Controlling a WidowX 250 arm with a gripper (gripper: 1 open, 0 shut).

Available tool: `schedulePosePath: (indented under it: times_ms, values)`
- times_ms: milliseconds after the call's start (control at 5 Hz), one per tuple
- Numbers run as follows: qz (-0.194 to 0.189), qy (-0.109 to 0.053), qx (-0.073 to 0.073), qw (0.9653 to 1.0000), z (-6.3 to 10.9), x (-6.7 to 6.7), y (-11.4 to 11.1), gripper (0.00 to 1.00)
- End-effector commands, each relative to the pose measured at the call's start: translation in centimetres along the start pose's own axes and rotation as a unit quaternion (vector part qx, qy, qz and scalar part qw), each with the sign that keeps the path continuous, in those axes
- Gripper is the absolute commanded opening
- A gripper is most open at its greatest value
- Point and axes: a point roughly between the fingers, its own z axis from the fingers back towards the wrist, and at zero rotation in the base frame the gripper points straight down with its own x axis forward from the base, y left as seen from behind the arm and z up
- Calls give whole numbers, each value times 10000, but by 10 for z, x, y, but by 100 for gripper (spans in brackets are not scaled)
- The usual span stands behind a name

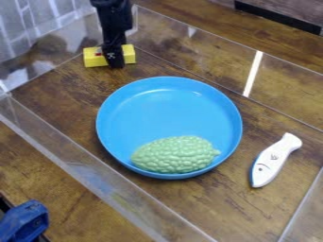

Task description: Remove the yellow brick from inside the blue tray and put it on the table

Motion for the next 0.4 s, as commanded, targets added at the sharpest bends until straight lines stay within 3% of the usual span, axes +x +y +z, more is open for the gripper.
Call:
schedulePosePath:
  times_ms: [0,200]
  values:
    - [-8,69,-127,9999,-19,-16,0,100]
    - [-40,53,-137,9999,-21,-14,1,0]
